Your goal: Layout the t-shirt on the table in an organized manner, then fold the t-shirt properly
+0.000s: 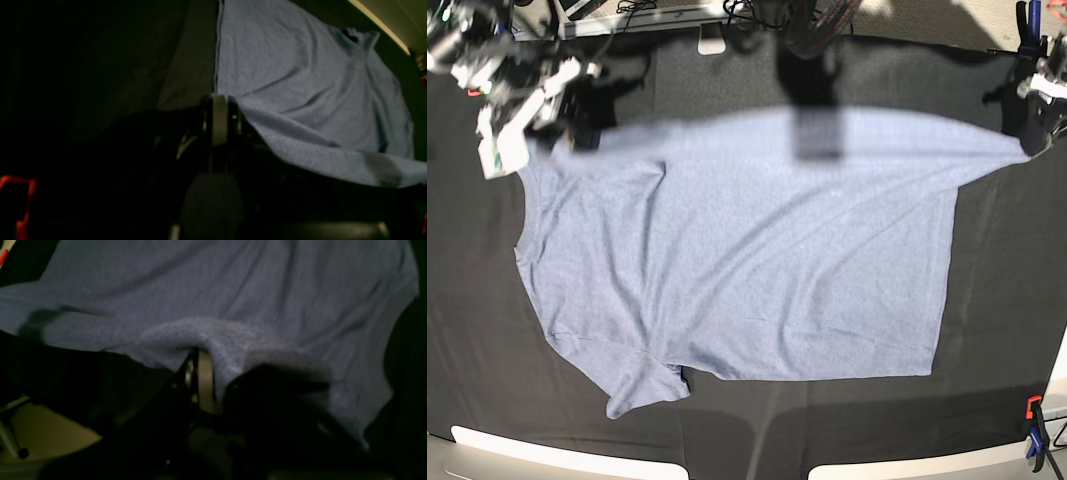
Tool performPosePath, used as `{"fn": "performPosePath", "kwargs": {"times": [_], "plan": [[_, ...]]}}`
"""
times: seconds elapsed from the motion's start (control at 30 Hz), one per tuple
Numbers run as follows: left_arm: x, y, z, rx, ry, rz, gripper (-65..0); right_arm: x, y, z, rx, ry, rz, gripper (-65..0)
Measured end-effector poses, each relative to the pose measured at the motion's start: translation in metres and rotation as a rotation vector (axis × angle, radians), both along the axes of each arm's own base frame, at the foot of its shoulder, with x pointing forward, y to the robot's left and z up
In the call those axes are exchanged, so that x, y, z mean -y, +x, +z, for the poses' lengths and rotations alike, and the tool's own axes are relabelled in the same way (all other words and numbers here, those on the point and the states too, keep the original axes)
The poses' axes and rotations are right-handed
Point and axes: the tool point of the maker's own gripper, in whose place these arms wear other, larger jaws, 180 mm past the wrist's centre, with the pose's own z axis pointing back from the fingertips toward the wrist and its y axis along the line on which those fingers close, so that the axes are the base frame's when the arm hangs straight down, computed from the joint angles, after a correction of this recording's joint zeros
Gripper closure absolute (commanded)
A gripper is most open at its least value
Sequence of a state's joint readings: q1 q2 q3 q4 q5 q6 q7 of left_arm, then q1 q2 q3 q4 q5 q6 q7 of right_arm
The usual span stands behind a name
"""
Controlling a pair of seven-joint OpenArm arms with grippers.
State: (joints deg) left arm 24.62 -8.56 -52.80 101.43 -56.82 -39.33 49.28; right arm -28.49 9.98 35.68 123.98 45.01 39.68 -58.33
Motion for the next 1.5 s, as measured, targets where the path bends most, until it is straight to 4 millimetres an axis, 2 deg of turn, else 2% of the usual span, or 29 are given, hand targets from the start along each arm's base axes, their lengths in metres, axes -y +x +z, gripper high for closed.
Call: {"fn": "performPosePath", "kwargs": {"times": [0.13, 0.3, 0.4, 0.5, 0.6, 0.7, 0.83, 0.97, 1.07, 1.27, 1.5], "plan": [[-0.007, 0.014, -0.007, 0.034, -0.059, 0.041, 0.0, 0.003, 0.016, -0.002, 0.013, 0.011, 0.014, -2.0], [-0.008, 0.031, -0.022, 0.043, -0.135, 0.061, 0.0, -0.005, 0.032, -0.025, -0.029, 0.031, 0.032, -2.0], [0.008, 0.043, -0.039, 0.015, -0.175, 0.021, 0.0, -0.011, 0.045, -0.033, -0.025, 0.032, 0.047, -2.0], [0.033, 0.057, -0.058, -0.028, -0.16, -0.043, 0.0, -0.01, 0.059, -0.044, -0.03, -0.002, 0.043, -2.0], [0.051, 0.073, -0.061, -0.032, -0.13, -0.099, 0.0, -0.011, 0.071, -0.05, -0.033, 0.0, 0.046, -2.0], [0.058, 0.083, -0.06, -0.036, -0.1, -0.128, 0.0, -0.013, 0.082, -0.055, -0.035, 0.01, 0.055, -2.0], [0.055, 0.087, -0.057, -0.029, -0.085, -0.131, 0.0, 0.002, 0.092, -0.059, -0.053, -0.06, 0.065, -2.0], [0.05, 0.087, -0.056, -0.035, -0.063, -0.135, 0.0, 0.028, 0.097, -0.051, -0.048, -0.152, 0.072, -2.0], [0.046, 0.089, -0.053, -0.018, -0.056, -0.127, 0.0, 0.04, 0.099, -0.044, -0.037, -0.19, 0.075, -2.0], [0.042, 0.092, -0.047, 0.011, -0.052, -0.112, 0.0, 0.04, 0.098, -0.046, -0.047, -0.189, 0.076, -2.0], [0.02, 0.094, -0.039, 0.008, 0.002, -0.098, 0.0, 0.031, 0.096, -0.05, -0.05, -0.159, 0.076, -2.0]]}}
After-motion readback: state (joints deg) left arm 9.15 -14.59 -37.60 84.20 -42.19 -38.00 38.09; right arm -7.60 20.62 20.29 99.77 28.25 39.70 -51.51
